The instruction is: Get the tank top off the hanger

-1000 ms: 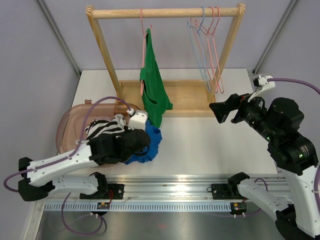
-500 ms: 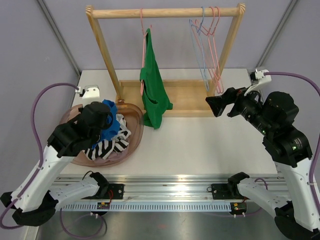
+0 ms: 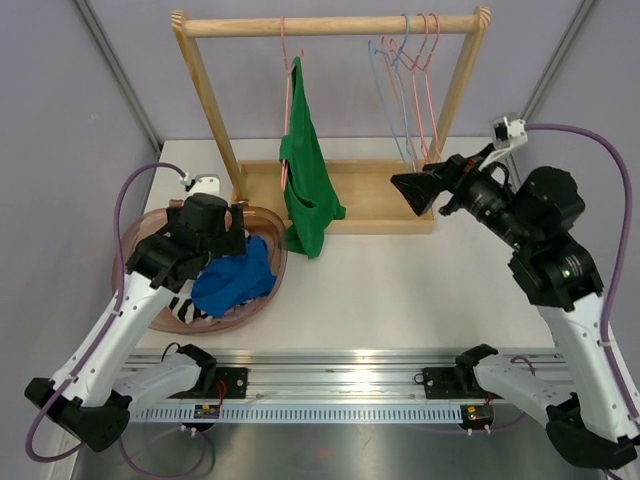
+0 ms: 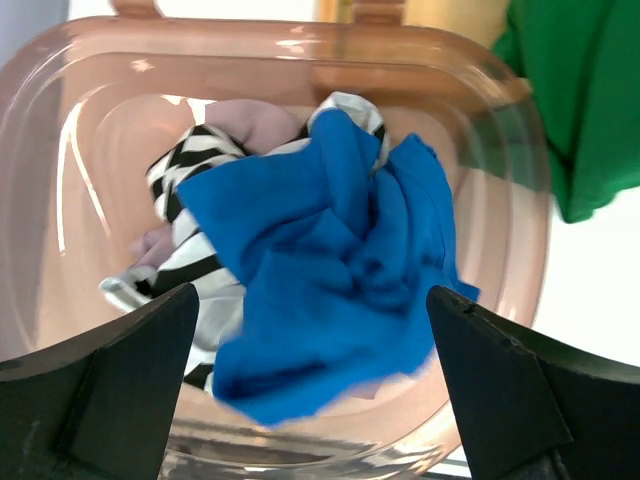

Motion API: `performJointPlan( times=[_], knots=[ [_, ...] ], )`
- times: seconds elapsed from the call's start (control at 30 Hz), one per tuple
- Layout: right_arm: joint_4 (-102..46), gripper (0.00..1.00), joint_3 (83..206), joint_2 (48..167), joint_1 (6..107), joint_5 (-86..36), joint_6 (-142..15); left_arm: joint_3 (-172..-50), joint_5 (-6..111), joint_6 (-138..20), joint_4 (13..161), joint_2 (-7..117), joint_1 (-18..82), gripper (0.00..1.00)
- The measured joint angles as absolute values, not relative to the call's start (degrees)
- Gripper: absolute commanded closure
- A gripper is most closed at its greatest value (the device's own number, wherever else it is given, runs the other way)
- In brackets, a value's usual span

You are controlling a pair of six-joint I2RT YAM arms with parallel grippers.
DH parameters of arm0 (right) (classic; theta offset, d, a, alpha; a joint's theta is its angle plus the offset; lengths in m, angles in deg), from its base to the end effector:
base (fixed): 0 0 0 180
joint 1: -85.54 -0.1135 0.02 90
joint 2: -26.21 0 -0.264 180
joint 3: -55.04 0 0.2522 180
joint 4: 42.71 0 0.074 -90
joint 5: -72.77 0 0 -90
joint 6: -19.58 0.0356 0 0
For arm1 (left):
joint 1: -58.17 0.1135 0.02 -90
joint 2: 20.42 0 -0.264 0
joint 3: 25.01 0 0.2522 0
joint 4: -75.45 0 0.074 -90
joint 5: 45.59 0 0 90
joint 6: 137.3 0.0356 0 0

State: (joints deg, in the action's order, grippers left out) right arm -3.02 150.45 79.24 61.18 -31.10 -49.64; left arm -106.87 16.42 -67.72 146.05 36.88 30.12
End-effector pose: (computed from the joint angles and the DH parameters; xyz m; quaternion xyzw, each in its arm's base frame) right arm 0.1386 0.0721 0.4995 -0.1087 0.6822 0.3526 0.6312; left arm 0.1667 -0.0699 0.3646 -0.0304 0.9038 0.0554 0.4232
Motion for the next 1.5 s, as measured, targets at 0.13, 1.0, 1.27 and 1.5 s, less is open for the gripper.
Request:
performJointPlan(
  times=[0.13, 1.0, 1.27, 1.5],
  knots=[
    [-7.1, 0.01, 152.5, 87.0, 61.1, -38.1, -45.8, -105.7, 18.4, -67.0, 143.6, 33.5, 30.2, 0.01],
    [6.8, 0.13, 207.0, 137.0, 37.4, 3.0, -53.7, -97.2, 21.1, -64.8, 133.2, 18.8, 30.5, 0.01],
    [10.2, 0.45, 217.1, 147.2, 37.4, 13.8, -59.2, -97.1, 23.6, -64.2, 132.9, 19.1, 30.6, 0.01],
    [9.4, 0.60, 214.6, 145.8, 37.4, 16.1, -61.4, -97.1, 24.9, -64.0, 132.8, 19.6, 30.7, 0.01]
  ],
)
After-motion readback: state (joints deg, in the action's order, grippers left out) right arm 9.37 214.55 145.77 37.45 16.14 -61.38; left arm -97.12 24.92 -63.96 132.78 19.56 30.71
